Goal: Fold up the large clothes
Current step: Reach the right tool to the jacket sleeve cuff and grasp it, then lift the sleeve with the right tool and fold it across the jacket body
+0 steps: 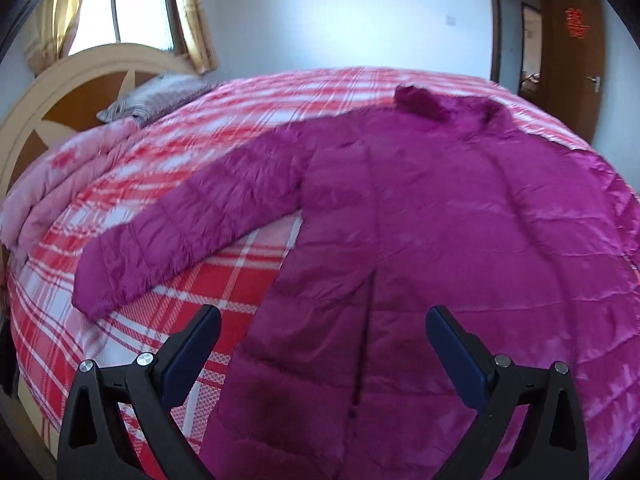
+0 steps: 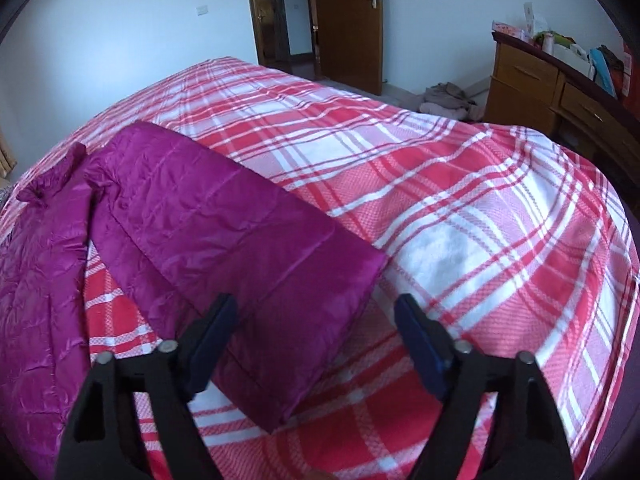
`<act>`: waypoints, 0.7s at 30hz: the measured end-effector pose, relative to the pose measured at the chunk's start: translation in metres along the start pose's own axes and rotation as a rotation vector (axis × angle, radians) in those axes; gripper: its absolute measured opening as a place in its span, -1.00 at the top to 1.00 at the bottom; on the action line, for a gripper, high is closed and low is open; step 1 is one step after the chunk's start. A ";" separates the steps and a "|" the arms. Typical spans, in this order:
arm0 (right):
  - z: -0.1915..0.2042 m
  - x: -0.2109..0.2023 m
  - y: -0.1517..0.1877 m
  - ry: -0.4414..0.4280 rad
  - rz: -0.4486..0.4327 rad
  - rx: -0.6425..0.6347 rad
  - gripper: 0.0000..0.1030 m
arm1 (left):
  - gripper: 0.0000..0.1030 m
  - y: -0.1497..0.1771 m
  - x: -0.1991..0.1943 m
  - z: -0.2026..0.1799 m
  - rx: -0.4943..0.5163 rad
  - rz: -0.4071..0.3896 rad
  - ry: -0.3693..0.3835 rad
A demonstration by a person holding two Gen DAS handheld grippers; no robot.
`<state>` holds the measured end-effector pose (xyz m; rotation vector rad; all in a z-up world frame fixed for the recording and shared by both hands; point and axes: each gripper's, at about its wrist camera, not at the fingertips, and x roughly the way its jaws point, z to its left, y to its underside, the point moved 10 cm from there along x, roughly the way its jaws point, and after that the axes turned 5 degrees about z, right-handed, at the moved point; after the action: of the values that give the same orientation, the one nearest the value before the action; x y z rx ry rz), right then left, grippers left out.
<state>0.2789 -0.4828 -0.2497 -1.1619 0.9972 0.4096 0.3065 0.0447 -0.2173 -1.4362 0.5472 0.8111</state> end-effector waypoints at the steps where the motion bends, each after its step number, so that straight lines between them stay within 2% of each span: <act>1: 0.005 0.003 0.002 0.007 0.011 -0.025 -0.33 | -0.98 0.003 0.006 0.002 -0.009 0.016 0.000; 2: 0.011 0.008 0.006 0.015 0.026 -0.060 -0.15 | -0.98 0.005 0.009 0.002 -0.016 0.024 0.006; 3: 0.014 0.013 0.007 0.020 0.029 -0.080 -0.06 | -0.98 0.009 0.013 0.003 -0.024 0.039 0.011; 5: 0.017 0.019 0.005 0.015 0.017 -0.097 0.38 | -0.98 0.013 0.017 0.002 -0.032 0.050 0.017; 8: 0.011 0.011 -0.009 0.011 -0.013 -0.082 0.73 | -0.98 0.015 0.014 0.001 -0.035 0.048 0.033; 10: 0.003 0.003 -0.028 0.051 -0.051 -0.087 0.77 | -0.98 0.014 0.010 0.001 -0.038 0.042 0.045; 13: -0.009 -0.018 -0.074 0.110 -0.131 -0.091 0.80 | -0.98 0.015 0.006 0.000 -0.051 0.040 0.071; 15: -0.006 -0.036 -0.097 0.132 -0.182 -0.109 0.80 | -0.98 0.016 0.005 -0.001 -0.057 0.043 0.082; 19: 0.034 -0.084 -0.144 0.161 -0.331 -0.215 0.81 | -0.98 0.019 0.002 -0.006 -0.059 0.050 0.110; 21: 0.061 -0.100 -0.158 0.163 -0.389 -0.265 0.81 | -0.98 0.020 -0.001 -0.008 -0.054 0.053 0.118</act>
<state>0.3669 -0.4685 -0.0746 -1.6130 0.8447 0.1384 0.2916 0.0353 -0.2305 -1.5319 0.6602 0.7917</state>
